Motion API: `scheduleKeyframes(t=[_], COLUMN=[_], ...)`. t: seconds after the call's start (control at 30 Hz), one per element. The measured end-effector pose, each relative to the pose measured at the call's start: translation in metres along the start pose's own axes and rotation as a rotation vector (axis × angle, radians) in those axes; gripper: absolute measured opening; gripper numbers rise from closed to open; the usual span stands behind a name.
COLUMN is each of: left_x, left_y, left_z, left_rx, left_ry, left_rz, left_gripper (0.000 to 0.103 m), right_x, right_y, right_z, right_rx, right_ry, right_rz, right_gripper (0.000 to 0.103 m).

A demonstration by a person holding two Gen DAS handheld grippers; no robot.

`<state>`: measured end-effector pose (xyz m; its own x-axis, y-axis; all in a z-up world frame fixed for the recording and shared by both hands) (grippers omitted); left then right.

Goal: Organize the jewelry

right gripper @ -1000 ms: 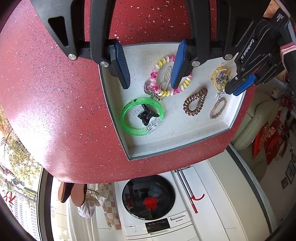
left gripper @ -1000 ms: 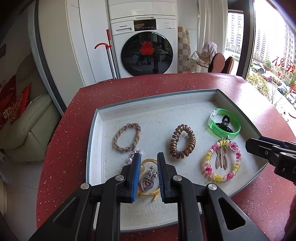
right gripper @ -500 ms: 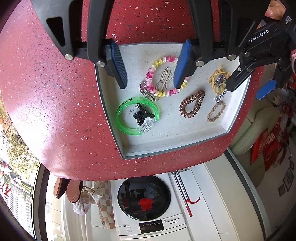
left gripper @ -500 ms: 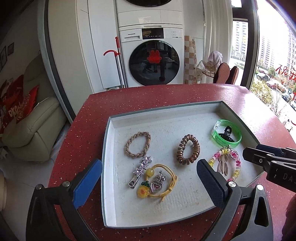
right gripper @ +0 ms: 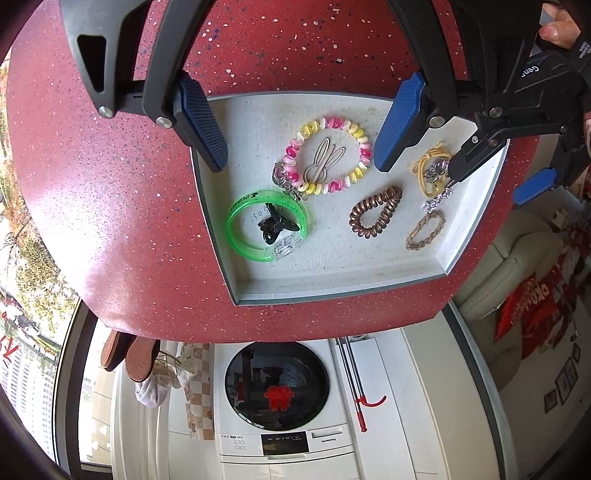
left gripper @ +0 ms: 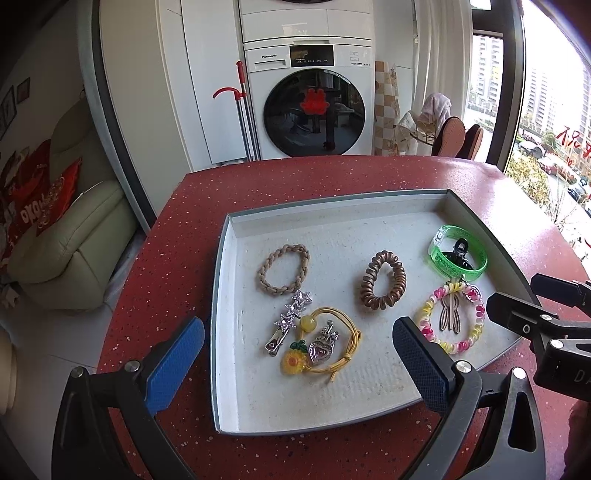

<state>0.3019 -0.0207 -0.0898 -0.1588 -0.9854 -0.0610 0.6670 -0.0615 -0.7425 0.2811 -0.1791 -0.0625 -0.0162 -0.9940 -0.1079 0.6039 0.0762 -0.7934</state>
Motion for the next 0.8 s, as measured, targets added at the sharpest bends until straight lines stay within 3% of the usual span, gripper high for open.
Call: scheduleKeyframes(t=[0.4, 0.8], left_x=[-0.005, -0.01], left_y=[-0.012, -0.051], left_z=[-0.013, -0.034], left_rx=[-0.002, 0.085], left_ry=[-0.016, -0.082], left_rz=[0.005, 0.033], left_gripper=[0.103, 0.103], right_x=[-0.001, -0.003], right_y=[-0.013, -0.041], right_z=[-0.009, -0.035], right_rx=[0.069, 0.132], right_ry=[0.019, 0.009], right_rz=[0.008, 0.005], right_gripper=[0.087, 0.087])
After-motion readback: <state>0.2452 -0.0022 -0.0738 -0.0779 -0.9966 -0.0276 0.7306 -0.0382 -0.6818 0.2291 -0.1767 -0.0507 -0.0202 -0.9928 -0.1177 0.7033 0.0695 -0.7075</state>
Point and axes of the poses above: each gripper's, at about its wrist camera, not at the fingertips, and y roughly the way its jaws point, x to its right, z to its top, the point moved 10 cm from there along y, roughly the way its jaws point, and after that the axes turned 1 degree about -x, right-handed, at the moved point
